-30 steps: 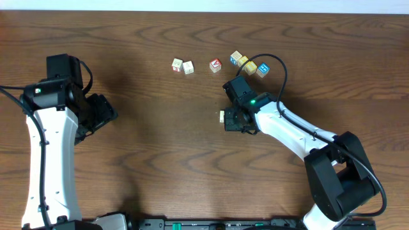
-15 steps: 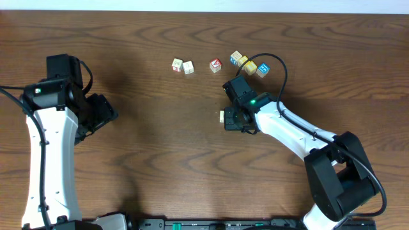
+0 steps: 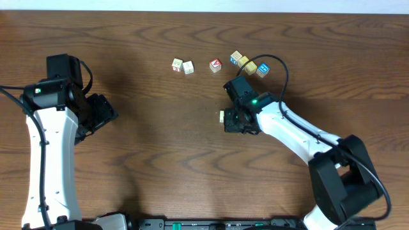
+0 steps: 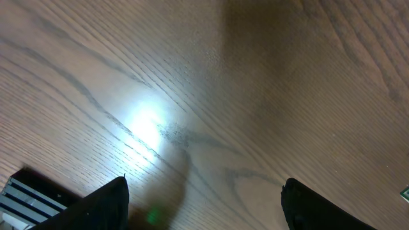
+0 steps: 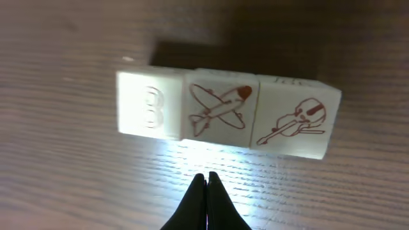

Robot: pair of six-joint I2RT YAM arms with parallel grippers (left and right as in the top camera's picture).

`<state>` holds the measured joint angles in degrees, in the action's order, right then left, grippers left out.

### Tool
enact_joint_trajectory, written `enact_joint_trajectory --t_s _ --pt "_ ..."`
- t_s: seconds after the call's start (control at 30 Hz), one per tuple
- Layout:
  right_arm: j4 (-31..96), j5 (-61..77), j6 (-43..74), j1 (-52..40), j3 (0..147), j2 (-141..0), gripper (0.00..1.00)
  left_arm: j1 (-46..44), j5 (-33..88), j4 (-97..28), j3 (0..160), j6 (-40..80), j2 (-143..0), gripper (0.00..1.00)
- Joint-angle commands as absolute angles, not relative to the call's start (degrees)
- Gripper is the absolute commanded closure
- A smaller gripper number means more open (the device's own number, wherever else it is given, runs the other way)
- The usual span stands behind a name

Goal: Lift 3 blocks

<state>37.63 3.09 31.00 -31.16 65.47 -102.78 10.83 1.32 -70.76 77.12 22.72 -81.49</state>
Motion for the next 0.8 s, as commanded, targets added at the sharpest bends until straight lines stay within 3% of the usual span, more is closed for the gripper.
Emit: enact_joint_trajectory --t_s 0.0,0.77 --pt "37.0 3.5 31.0 -30.2 67.1 -99.9 0.99 11.0 1.0 -71.1 78.1 23.2 -81.3 0.23" --pt "33.9 -1.7 36.8 -35.9 67.0 -105.3 0.99 11.0 1.0 -71.1 78.1 23.2 -81.3 0.23"
